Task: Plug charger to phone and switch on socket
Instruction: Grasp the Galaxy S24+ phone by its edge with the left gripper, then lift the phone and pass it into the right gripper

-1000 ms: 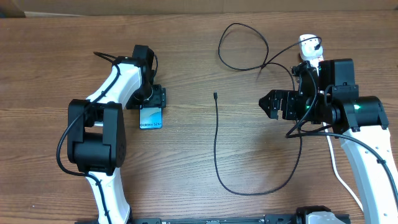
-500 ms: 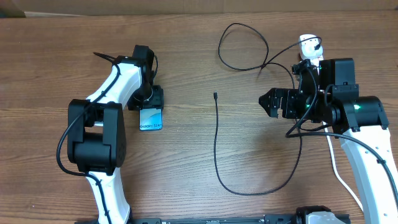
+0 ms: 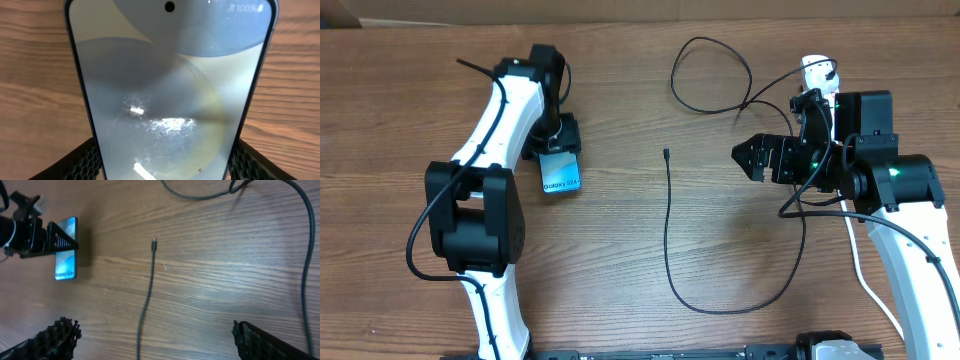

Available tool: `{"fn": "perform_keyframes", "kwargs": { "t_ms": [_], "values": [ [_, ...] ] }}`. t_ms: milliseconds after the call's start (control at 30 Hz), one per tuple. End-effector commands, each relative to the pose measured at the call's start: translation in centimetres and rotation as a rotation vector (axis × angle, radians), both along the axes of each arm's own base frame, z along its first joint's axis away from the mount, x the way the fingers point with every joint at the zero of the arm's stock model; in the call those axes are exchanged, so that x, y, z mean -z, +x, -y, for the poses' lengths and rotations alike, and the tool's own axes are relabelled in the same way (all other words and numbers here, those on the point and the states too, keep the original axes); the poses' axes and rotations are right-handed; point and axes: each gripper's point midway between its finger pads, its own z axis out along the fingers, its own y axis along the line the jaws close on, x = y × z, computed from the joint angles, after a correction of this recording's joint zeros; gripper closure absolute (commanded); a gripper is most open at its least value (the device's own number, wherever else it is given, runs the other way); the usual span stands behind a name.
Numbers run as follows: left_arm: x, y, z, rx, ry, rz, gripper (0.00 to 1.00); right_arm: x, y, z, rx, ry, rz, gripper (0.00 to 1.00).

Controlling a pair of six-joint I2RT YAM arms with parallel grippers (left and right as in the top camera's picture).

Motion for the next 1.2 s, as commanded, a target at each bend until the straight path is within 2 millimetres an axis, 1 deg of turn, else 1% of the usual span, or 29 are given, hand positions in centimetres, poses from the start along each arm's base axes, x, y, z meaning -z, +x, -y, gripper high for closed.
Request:
{"fn": "perform_keyframes", "kwargs": {
  "t_ms": [0,100,167,300,433,500,533,633,800,867,933,1000,1067,1100,1167],
  "values": [
    [-2.3,1.4,0.6,-0.09,-0.04,0.048,0.38,-1.0,0.8,-0.4,0.077,0.083,-0.019,0.0],
    [-3.4,1.8,2.2,-0.099,-0.135,0.058,0.38,-0.7,1.3,-0.9,0.128,0.139,-0.064,0.0],
    [-4.0,2.1,3.3,-0.112,-0.198,0.064,0.39,-0.4,1.6,-1.8,0.13,0.181,-0.095,0.0],
    [-5.0,2.8,5.6,-0.133,-0.334,0.076,0.41,0.6,2.4,-4.4,0.084,0.263,-0.152,0.0],
    [-5.7,3.3,6.9,-0.18,-0.42,0.078,0.41,2.2,3.4,-7.1,0.044,0.311,-0.206,0.02],
    [-6.0,3.7,7.7,-0.201,-0.469,0.084,0.4,2.8,3.9,-8.6,0.009,0.311,-0.202,0.03],
    [-6.3,4.0,8.1,-0.215,-0.499,0.089,0.4,3.1,4.1,-9.7,-0.019,0.311,-0.191,0.03],
    [-6.9,4.5,9.1,-0.247,-0.563,0.092,0.41,3.5,4.6,-11.9,-0.061,0.306,-0.162,0.03],
    [-7.7,4.8,10.2,-0.3,-0.643,0.073,0.44,4.0,5.5,-13.6,0.001,0.217,-0.091,0.03],
    [-8.0,4.8,10.7,-0.314,-0.674,0.06,0.44,3.9,5.6,-14.7,0.002,0.178,-0.038,0.05],
    [-8.4,4.6,11.2,-0.307,-0.711,0.048,0.44,3.7,5.7,-15.4,0.023,0.164,-0.017,0.06],
    [-8.8,4.5,11.7,-0.3,-0.747,0.034,0.44,3.5,5.7,-16.2,0.022,0.163,0.004,0.08],
    [-9.2,4.3,12.2,-0.294,-0.783,0.019,0.44,3.2,5.5,-16.9,0.016,0.17,0.017,0.13],
    [-9.4,4.1,12.5,-0.289,-0.802,0.011,0.44,3.0,5.4,-17.3,0.008,0.176,0.023,0.16],
    [-9.8,3.8,12.9,-0.286,-0.834,-0.009,0.44,3.0,5.4,-17.5,0.039,0.185,0.017,0.24]
  ]
}}
